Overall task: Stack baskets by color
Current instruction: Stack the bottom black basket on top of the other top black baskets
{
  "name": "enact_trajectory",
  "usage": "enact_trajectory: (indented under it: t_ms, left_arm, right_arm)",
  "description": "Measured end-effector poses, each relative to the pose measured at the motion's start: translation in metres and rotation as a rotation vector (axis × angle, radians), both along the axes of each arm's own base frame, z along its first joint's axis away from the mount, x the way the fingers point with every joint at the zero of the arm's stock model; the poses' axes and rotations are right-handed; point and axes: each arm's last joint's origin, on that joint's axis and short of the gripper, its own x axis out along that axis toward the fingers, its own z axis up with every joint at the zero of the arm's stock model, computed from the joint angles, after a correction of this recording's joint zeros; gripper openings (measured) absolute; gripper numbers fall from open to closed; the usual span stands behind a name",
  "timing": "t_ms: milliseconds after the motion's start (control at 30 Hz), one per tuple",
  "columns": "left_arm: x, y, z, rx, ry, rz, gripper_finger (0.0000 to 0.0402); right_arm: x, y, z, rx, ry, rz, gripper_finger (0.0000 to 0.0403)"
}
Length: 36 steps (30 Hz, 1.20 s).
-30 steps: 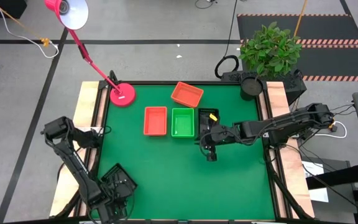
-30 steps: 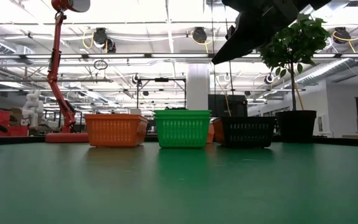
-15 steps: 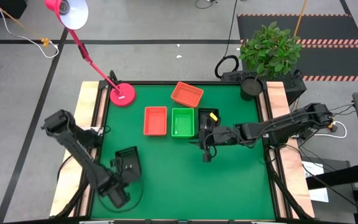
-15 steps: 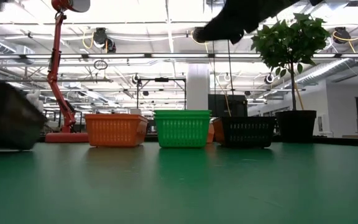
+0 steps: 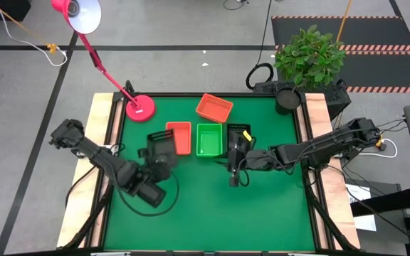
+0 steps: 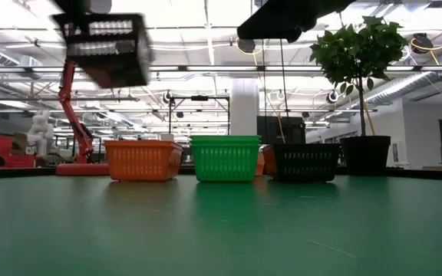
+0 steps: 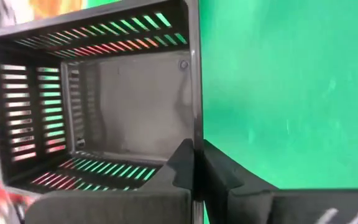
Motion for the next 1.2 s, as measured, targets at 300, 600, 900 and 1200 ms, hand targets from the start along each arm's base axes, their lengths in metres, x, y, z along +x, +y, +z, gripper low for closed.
enact_trajectory:
  t_ms: [300, 600, 900, 1200]
  left_arm:
    - [0.050, 0.039, 0.003, 0.099, -0.089, -0.149, 0.0012]
    - [0.085, 0.058, -0.023, 0.169, -0.025, -0.206, 0.0009]
    - [0.108, 0.063, -0.042, 0.209, -0.015, -0.262, 0.0006]
    - [0.112, 0.062, -0.043, 0.212, -0.037, -0.271, 0.0013]
  right_arm:
    - [0.002, 0.014, 0.003, -0.137, -0.050, 0.051, 0.0059]
    - [0.011, 0.020, -0.013, -0.254, -0.001, 0.082, 0.0059]
    - [0.015, 0.008, -0.012, -0.256, -0.009, -0.005, 0.0128]
    - [0.015, -0.005, -0.018, -0.215, 0.049, -0.058, 0.0166]
